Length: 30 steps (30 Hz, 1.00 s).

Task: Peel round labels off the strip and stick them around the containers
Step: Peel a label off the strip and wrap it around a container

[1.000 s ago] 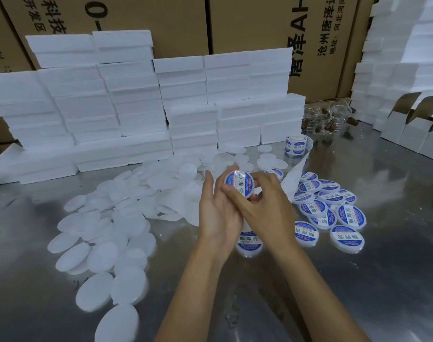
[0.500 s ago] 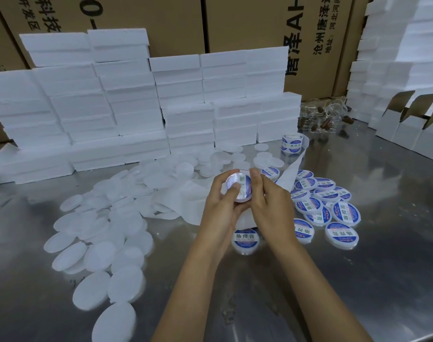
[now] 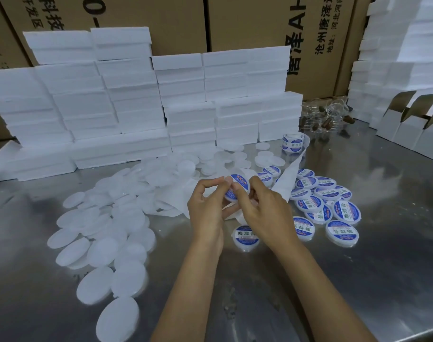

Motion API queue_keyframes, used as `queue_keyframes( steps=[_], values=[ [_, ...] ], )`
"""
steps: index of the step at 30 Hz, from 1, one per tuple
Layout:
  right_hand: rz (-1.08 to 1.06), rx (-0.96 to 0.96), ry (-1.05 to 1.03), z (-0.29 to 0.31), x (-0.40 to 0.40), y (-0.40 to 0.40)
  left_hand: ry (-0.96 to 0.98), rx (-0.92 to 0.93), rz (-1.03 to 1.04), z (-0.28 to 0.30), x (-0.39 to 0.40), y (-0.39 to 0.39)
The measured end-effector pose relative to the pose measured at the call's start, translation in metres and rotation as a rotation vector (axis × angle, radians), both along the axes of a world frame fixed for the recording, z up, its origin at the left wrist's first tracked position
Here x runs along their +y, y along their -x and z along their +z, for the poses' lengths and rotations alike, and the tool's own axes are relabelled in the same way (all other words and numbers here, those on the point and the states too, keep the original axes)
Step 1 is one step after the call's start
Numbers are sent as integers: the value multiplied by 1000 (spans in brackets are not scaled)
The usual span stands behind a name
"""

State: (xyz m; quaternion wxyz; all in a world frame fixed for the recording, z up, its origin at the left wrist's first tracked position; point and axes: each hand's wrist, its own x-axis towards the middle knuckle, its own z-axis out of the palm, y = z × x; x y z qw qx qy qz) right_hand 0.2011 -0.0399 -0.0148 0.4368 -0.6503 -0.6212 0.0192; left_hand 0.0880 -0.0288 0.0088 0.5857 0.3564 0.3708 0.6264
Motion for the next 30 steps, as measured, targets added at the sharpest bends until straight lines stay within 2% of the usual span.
queue_keyframes(
  steps=[6,10,14,18,24,30],
  values=[
    [-76,111,-118,-4,5,-7,-34,155,-25,-1,0,-1],
    [-27,229,-146,-3,5,-10,-125,227,-148,0,-1,-1],
    [49,357,-126,2,5,-11,-121,205,-78,0,-1,-2],
    [68,318,-94,3,6,-10,-90,169,-48,-1,0,0],
    [58,270,-164,4,3,-15,-60,183,-18,-2,1,-2],
    [104,241,-117,2,1,-16,-98,232,-15,-5,2,-4]
  ],
)
